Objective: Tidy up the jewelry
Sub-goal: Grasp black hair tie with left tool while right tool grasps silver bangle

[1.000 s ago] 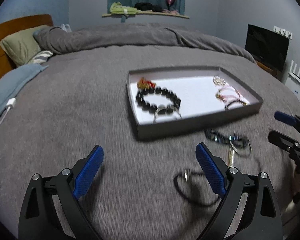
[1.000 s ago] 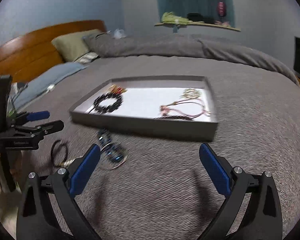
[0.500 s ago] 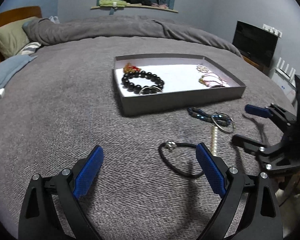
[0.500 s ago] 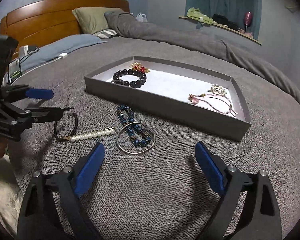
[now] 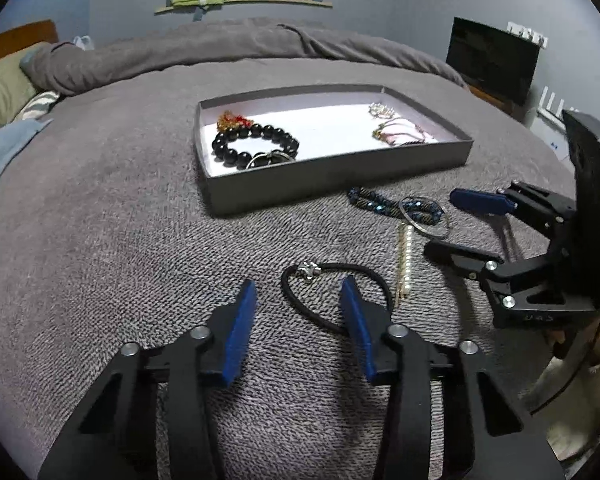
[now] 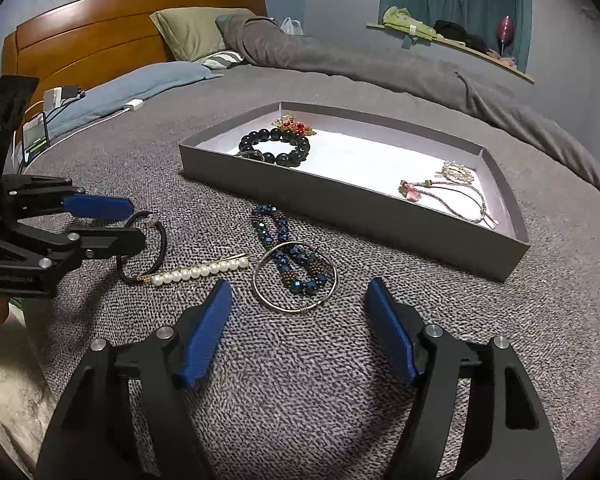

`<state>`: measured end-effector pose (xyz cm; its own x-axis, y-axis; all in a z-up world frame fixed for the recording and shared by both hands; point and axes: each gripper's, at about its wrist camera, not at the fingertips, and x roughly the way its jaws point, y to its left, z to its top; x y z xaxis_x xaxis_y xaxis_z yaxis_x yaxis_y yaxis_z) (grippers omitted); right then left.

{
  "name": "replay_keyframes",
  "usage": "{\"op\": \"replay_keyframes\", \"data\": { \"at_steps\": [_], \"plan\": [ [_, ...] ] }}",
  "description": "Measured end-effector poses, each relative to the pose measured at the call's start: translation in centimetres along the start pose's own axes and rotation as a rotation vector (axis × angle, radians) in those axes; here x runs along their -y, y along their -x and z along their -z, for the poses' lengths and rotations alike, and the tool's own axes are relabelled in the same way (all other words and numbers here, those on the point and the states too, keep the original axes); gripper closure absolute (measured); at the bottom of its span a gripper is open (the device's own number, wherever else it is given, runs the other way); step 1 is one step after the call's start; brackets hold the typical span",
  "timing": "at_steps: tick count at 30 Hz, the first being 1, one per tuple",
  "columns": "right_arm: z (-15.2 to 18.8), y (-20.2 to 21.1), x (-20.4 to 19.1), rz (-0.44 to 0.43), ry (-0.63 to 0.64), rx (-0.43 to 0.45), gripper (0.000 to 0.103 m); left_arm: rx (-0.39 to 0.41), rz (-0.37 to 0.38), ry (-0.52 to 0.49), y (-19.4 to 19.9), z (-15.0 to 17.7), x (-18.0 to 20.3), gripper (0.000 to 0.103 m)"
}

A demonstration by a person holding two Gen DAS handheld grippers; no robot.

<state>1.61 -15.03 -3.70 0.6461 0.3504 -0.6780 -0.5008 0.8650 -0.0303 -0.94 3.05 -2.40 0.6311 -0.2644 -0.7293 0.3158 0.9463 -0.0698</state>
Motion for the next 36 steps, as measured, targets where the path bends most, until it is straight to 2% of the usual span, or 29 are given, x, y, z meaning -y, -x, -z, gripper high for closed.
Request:
{"op": "replay_keyframes", "data": {
  "at_steps": [9,12,16,18,27,36],
  "plan": [
    [-0.4,-0.6,0.1,-0.005,-0.024,-0.015,0.039,-0.007,-0.044,-0.052,-2.1,-1.0,0.8,0.064],
    [-0.4,-0.7,0.4,-0.02,-0.034,-0.018,0.042,-0.007,-0.032,-0.055,-2.0,-1.1,0.8,0.071],
    [-0.5,-0.9,0.3,-0.021,-0.033,-0.021,0.055,-0.008,-0.021,-0.072,-1.9,-1.0,1.2,0.083],
    [-0.6,-0.9,0.4,-0.02,-0.034,-0.02,0.055,-0.009,-0.018,-0.08,-1.8,-0.9,1.4,0.087],
    [-0.7,0.0,0.7,-0.015,-0.05,0.012,0.055,0.027,-0.004,-0.059,-0.9,-1.0,1.0,0.088],
    [-1.4,1.6,1.7,-0.009,-0.095,0.086,0.055,0.129,0.011,-0.006,1.4,-1.7,0.0,0.088]
  ]
}}
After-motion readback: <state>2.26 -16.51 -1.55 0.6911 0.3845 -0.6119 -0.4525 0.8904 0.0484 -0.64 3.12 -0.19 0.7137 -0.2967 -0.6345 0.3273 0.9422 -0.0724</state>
